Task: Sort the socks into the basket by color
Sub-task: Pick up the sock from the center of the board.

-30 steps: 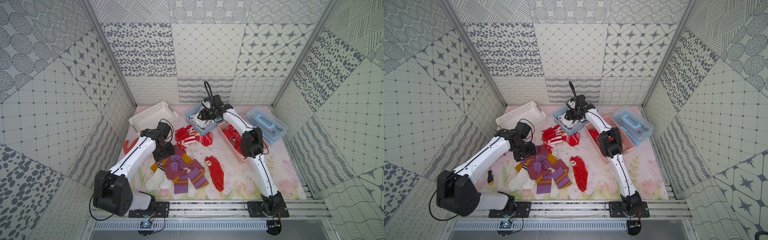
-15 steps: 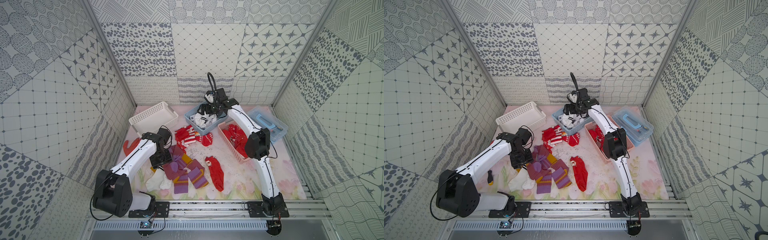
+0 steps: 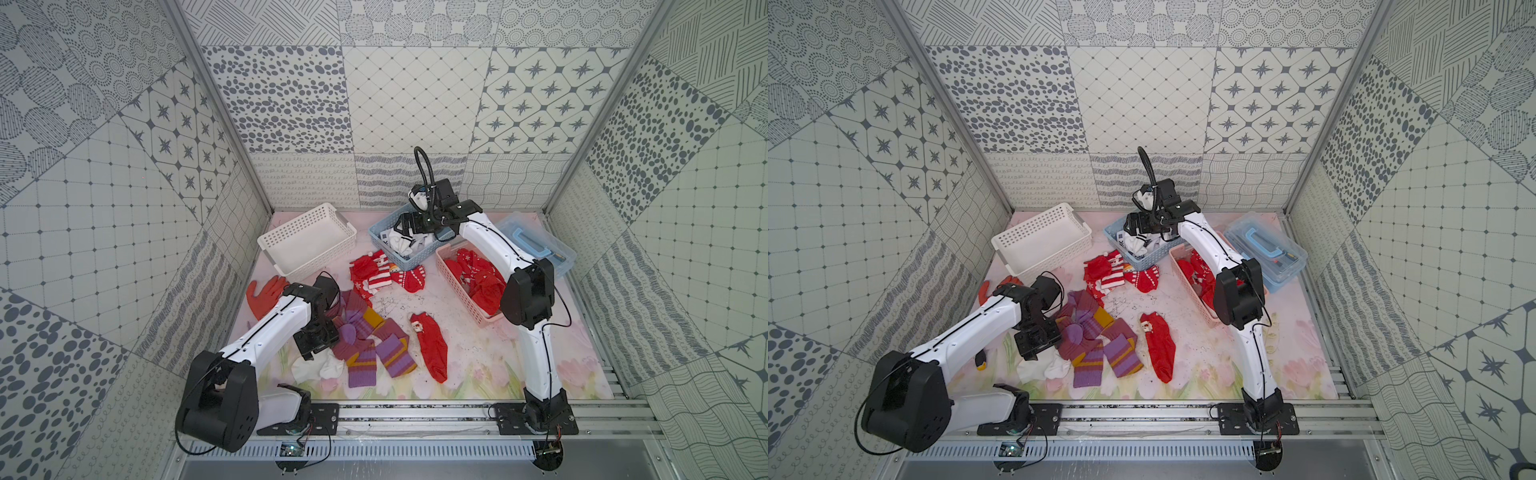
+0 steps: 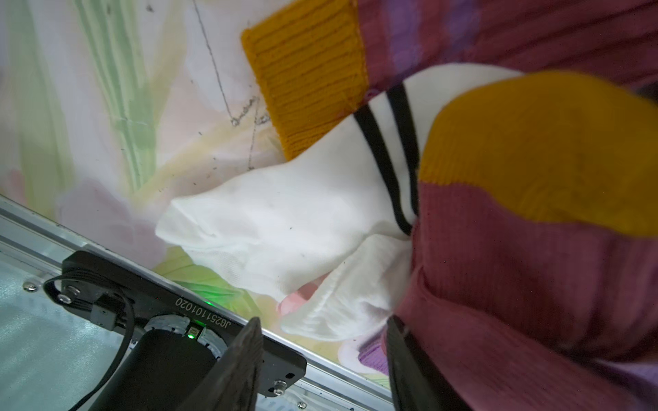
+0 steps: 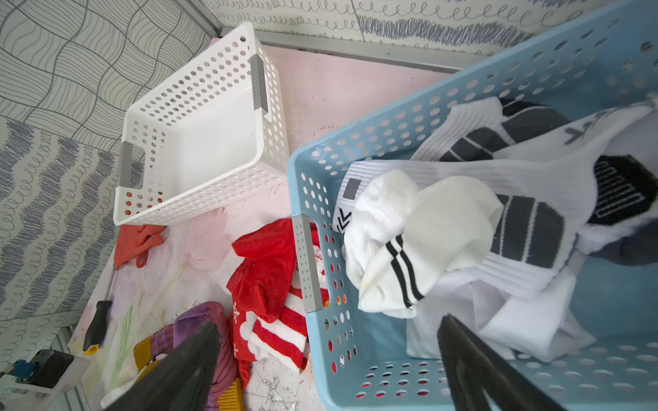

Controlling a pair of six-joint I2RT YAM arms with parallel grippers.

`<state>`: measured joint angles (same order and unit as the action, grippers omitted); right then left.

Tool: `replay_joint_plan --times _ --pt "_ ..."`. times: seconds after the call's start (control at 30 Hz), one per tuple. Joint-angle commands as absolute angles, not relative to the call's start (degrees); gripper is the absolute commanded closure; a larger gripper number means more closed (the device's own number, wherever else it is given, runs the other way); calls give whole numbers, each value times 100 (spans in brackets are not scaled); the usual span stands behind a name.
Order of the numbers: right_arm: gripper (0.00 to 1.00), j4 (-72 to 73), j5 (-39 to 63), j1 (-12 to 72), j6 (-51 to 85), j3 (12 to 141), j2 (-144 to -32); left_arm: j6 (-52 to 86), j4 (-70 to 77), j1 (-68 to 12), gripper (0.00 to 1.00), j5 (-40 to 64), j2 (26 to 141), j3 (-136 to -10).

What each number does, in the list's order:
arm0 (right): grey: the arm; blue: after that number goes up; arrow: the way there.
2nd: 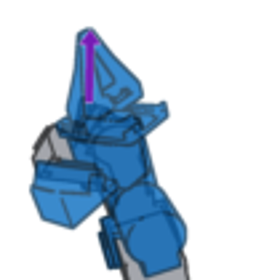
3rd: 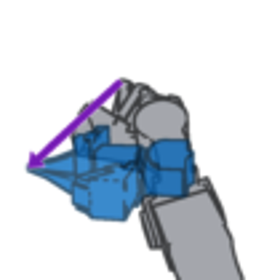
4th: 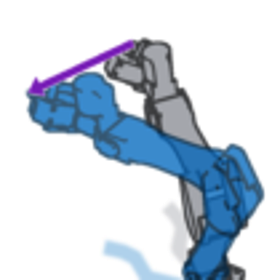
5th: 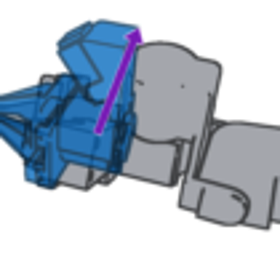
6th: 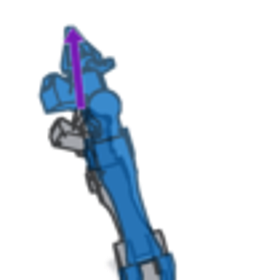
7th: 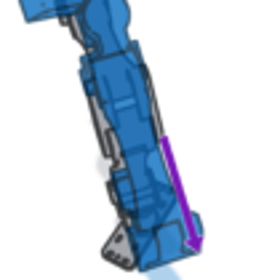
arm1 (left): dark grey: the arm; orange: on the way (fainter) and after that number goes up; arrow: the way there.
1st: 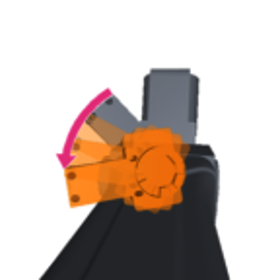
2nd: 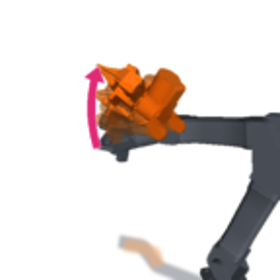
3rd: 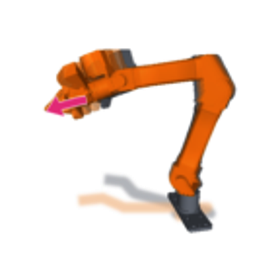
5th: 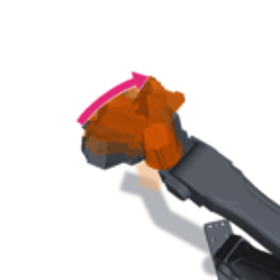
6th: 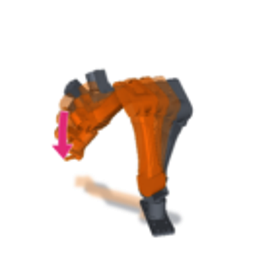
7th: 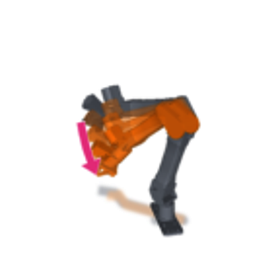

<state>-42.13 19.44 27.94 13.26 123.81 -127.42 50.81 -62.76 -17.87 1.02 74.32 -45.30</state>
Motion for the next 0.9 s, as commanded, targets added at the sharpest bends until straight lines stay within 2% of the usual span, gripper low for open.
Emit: replay_joint_plan --times 0.0,0.23,0.43,0.5,0.53,0.6,0.7,0.87 --pt "2 -3942 2013 2813 1301 12212 -12363 5257 -5775 -1992 40 505 7794 -4428" --pt "2 -3905 2030 2815 1292 11968 -12185 5205 -5430 -2500 32 436 8412 -4733" --pt "2 -3869 2025 2819 1285 11783 -12051 5209 -5054 -2593 38 560 8636 -4488" --pt "2 -3842 2023 2813 1308 11721 -12008 5194 -4997 -2635 45 566 8658 -4451" --pt "2 -3839 2029 2813 1314 11699 -11993 5187 -4997 -2652 54 570 8658 -4468" --pt "2 -3836 2024 2823 1326 11674 -11972 5181 -5071 -2716 78 517 8611 -4551" --pt "2 -3850 2031 2863 1327 11662 -11953 5128 -5321 -2801 98 425 8480 -4745" --pt "2 -3903 2154 2950 1365 11705 -12010 4942 -5911 -2914 100 253 8127 -5177"
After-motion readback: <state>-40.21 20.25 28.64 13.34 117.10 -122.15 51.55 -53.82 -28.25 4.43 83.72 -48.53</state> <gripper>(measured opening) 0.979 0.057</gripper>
